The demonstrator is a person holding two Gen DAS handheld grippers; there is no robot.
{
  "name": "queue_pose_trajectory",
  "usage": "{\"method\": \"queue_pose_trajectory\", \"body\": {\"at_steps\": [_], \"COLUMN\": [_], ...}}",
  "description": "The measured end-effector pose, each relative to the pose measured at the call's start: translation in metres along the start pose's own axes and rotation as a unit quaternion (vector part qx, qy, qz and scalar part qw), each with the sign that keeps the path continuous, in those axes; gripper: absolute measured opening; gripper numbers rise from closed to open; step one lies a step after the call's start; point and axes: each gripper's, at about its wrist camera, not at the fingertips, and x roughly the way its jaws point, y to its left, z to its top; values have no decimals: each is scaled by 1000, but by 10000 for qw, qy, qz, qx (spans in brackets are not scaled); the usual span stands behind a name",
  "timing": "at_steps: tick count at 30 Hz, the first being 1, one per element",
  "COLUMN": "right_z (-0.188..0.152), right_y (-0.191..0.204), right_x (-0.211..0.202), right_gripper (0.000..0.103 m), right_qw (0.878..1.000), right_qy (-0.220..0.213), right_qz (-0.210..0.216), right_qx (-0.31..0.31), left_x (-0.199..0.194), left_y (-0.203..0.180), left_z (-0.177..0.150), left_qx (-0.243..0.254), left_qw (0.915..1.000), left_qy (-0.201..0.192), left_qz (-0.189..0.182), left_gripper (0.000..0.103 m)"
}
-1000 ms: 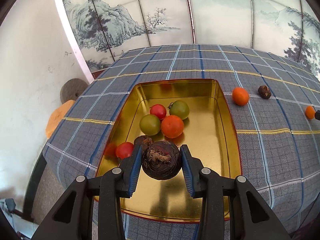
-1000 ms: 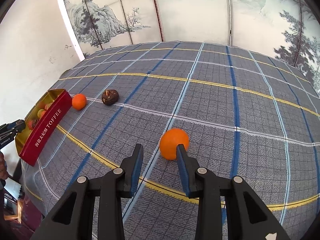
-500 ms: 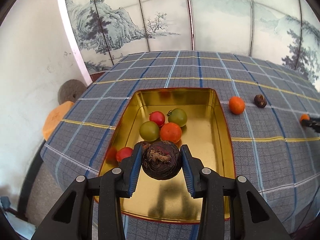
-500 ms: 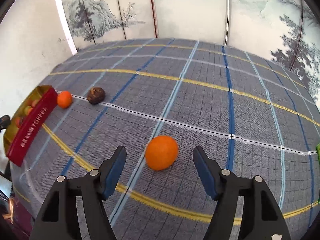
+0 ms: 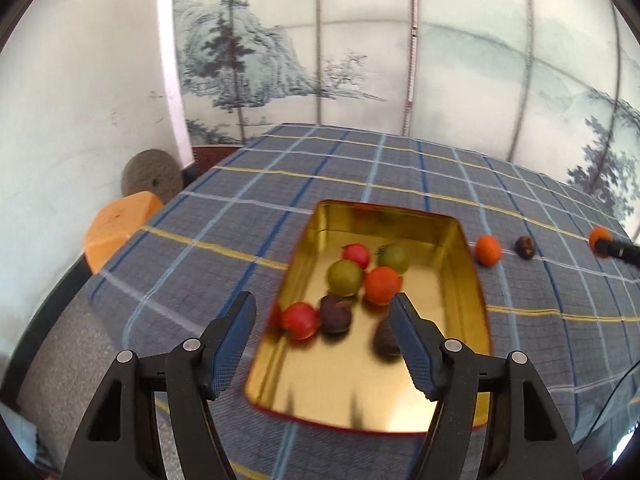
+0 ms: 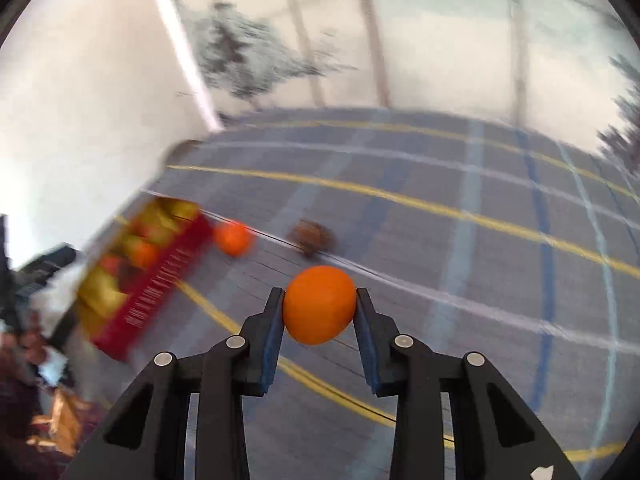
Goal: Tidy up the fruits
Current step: 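Carry the orange into the tin with the right gripper and release, then grasp the remaining orange on the cloth with the left gripper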
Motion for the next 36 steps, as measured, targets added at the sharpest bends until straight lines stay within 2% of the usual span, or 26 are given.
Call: {"method": "queue_pose_trajectory", "body": {"at_steps": [2,5,11,14,17,22,23,24,26,28,30,33,36], "right_z": [16,28,28,22,13,8,9,11,18,21,18,-3,-31], "right_y": [35,81,152,190,211,230,226,221,210,190,167,118,63], "right_x": [14,41,99,126,148,165,161,154,138,115,95,65,47], "right_gripper": [31,32,32,32,32,36,45,61,71,71,72,79,80], "right_qw": [9984,9932,9796,9718,9667,9642,9650,9672,9724,9782,9846,9949,9968], "right_qy": [27,183,659,967,1215,1354,1281,1150,789,450,256,107,299], "right_qz": [536,1082,1779,1935,1976,1951,2013,2027,2026,1890,1581,691,-275], "right_qx": [-161,-391,-657,-942,-1078,-1181,-1088,-1005,-845,-733,-703,-725,-681], "left_x": [-4,-9,-17,-22,-28,-30,-31,-32,-32,-34,-37,-41,-39], "left_y": [7,15,23,24,25,27,27,26,23,19,14,1,-17], "left_z": [-5,-12,-23,-25,-25,-26,-26,-26,-26,-26,-24,-19,-7], "left_qx": [-42,-76,21,82,102,90,91,101,134,164,178,267,319], "left_qw": [9999,9997,9996,9994,9993,9995,9996,9996,9996,9998,9998,9990,9966], "left_qy": [-11,31,76,3,-29,-19,-8,-4,11,16,-28,-92,-91], "left_qz": [142,221,287,339,348,294,276,266,247,136,-49,-352,-756], "left_gripper": [69,70,69,70,70,70,70,70,70,70,70,70,73]}}
